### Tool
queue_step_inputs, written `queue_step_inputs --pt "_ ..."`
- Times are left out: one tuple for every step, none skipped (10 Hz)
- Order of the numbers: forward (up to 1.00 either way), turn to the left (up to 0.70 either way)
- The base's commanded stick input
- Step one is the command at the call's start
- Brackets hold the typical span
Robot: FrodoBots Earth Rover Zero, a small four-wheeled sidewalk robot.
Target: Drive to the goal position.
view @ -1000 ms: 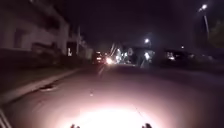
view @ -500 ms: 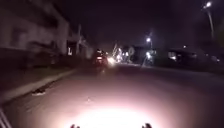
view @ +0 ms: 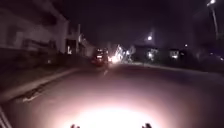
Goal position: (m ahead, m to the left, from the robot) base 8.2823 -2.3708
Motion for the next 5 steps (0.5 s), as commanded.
queue_step_inputs --pt "0.70 -0.33" --pt "0.70 -0.32" --pt "0.70 -0.18" --pt "0.70 -0.01" --pt "0.70 0.00"
